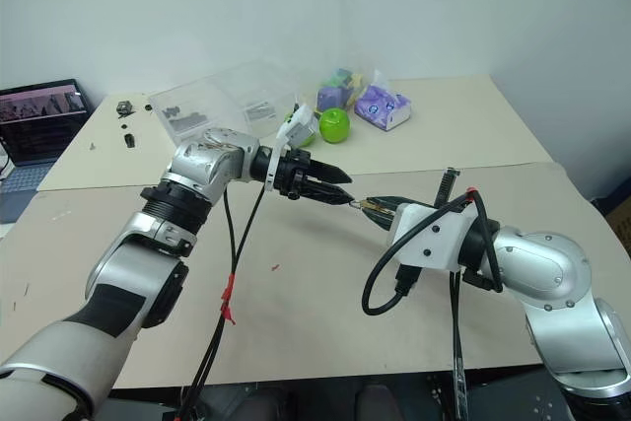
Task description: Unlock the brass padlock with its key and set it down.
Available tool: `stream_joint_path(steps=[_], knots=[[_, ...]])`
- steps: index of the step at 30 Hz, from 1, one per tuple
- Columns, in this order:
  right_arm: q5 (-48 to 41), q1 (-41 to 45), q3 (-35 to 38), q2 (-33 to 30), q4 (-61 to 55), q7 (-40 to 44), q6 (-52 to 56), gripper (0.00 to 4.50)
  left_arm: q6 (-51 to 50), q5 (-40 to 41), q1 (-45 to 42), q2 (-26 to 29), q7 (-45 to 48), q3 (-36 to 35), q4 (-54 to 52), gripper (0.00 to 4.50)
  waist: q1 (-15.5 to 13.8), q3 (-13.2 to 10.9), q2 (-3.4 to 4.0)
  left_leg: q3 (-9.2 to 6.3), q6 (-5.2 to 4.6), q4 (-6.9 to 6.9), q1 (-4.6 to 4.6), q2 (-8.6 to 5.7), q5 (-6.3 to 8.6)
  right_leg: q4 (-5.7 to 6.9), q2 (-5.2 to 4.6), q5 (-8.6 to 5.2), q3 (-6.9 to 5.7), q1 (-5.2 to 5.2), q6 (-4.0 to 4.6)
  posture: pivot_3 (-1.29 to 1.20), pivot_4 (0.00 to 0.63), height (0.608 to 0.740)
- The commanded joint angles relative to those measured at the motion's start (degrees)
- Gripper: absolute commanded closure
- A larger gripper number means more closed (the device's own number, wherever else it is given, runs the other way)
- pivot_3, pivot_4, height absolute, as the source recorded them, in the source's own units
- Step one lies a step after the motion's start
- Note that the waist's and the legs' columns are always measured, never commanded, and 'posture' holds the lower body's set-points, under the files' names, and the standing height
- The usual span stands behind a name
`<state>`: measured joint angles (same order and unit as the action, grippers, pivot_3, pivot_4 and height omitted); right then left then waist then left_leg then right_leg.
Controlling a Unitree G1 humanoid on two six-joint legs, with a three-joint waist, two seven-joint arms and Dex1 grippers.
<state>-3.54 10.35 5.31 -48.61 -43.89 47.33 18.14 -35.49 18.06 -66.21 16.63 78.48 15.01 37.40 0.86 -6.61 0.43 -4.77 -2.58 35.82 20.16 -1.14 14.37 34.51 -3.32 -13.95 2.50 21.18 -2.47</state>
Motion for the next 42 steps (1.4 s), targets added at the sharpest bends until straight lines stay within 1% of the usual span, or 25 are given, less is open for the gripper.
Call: stream_joint_path(steps=[1, 2, 3, 4, 5, 6, 13, 19, 23, 29, 34, 42], knots=[[0.0, -0.3, 1.7, -0.3, -0.8, -0.8, -1.2, 4.27, -1.4, 1.0, -1.1, 0.9, 0.4, -2.3, -2.7, 3.02, 0.0, 0.0, 0.0, 0.0, 0.0, 0.0, 0.0, 0.0, 0.0, 0.01, 0.0, 0.0, 0.0, 0.01, 0.0, 0.0, 0.15, 0.74], [0.1, -0.6, 1.7, -0.2, -0.7, -0.9, -1.4, 4.27, -1.7, 1.0, -1.3, 1.0, 0.4, -2.5, -2.8, 3.25, 0.0, 0.0, 0.0, 0.0, 0.0, 0.0, -0.01, 0.0, 0.0, 0.02, 0.0, 0.0, 0.0, 0.0, 0.0, 0.0, 0.15, 0.74], [0.2, -0.8, 1.6, -0.2, -0.6, -0.9, -1.5, 4.27, -1.9, 0.9, -1.4, 1.0, 0.2, -2.8, -2.9, 3.72, 0.0, 0.0, 0.0, 0.0, 0.0, 0.0, -0.01, 0.0, 0.0, 0.02, 0.0, 0.0, 0.01, 0.0, 0.0, 0.0, 0.15, 0.74], [0.2, -0.9, 1.6, -0.2, -0.6, -1.0, -1.7, 4.27, -2.4, 1.0, -1.7, 0.9, -0.3, -3.2, -2.8, 4.0, 0.0, 0.0, 0.0, 0.0, 0.0, 0.0, -0.01, 0.0, 0.0, 0.02, 0.01, 0.0, 0.0, 0.0, 0.0, 0.0, 0.15, 0.74], [0.2, -1.0, 1.6, -0.2, -0.5, -1.0, -1.7, 4.27, -3.2, 1.2, -2.0, 0.7, -0.9, -3.7, -2.8, 4.44, 0.0, 0.0, 0.0, 0.0, 0.0, 0.0, -0.01, 0.0, 0.0, 0.02, 0.01, 0.0, 0.0, 0.01, 0.0, 0.0, 0.15, 0.74], [0.2, -1.0, 1.7, -0.2, -0.4, -1.0, -1.8, 4.27, -3.9, 1.3, -2.2, 0.5, -1.3, -4.1, -2.8, 4.48, 0.0, 0.0, 0.0, 0.0, 0.0, 0.01, -0.01, 0.0, 0.0, 0.02, 0.0, 0.0, 0.0, 0.0, 0.0, 0.0, 0.15, 0.74], [0.1, -0.5, 1.9, -0.4, 0.3, -1.1, -2.0, 4.27, -8.8, 2.1, -0.3, -0.3, -1.2, -3.3, -8.7, 4.48, 0.0, 0.0, 0.01, 0.0, 0.01, 0.01, 0.01, 0.0, 0.0, 0.0, -0.01, 0.0, 0.01, 0.0, 0.0, 0.0, 0.15, 0.74], [0.2, 0.1, 2.0, -0.7, 1.6, -0.7, -3.0, 4.27, -12.3, 3.7, 0.7, -1.8, -3.1, -3.6, -12.8, 4.48, 0.0, 0.0, -0.02, 0.0, 0.02, 0.05, 0.01, -0.01, -0.01, 0.04, -0.02, 0.0, 0.01, 0.0, 0.0, 0.0, 0.15, 0.74], [0.0, 0.0, 2.6, -1.1, 2.6, -0.5, -3.9, 4.27, -14.7, 4.9, 2.3, -1.9, -3.8, -3.4, -16.4, 4.48, 0.1, 0.0, -0.05, 0.01, 0.03, 0.07, 0.02, -0.01, -0.01, 0.07, -0.02, 0.0, 0.03, 0.01, 0.0, 0.0, 0.15, 0.74], [0.1, 0.2, 2.5, -1.3, 3.5, -0.6, -4.6, 4.27, -16.1, 5.6, 4.1, -1.2, -4.3, -2.5, -18.9, 4.48, 0.0, -0.2, -0.25, 0.03, 0.1, 0.14, 0.04, -0.04, -0.05, 0.2, -0.07, 0.0, 0.04, 0.06, 0.0, 0.0, 0.15, 0.74], [-0.1, 0.3, 2.9, -1.4, 4.2, -0.6, -5.0, 4.27, -15.8, 5.4, 5.5, -0.5, -4.5, -1.7, -20.5, 4.48, 0.0, -0.2, -0.26, 0.03, 0.12, 0.12, 0.02, -0.03, -0.06, 0.25, -0.07, 0.0, 0.05, 0.07, 0.0, 0.0, 0.15, 0.74], [-2.0, 4.7, 3.5, -1.1, 4.5, -0.9, -2.1, 4.27, -15.5, 5.4, 7.2, -0.3, -5.3, -0.7, -22.0, 4.48, 0.0, -0.2, -0.32, 0.04, 0.14, 0.13, 0.03, -0.03, -0.07, 0.27, -0.08, -0.01, 0.07, 0.1, 0.01, 0.0, 0.15, 0.74]])
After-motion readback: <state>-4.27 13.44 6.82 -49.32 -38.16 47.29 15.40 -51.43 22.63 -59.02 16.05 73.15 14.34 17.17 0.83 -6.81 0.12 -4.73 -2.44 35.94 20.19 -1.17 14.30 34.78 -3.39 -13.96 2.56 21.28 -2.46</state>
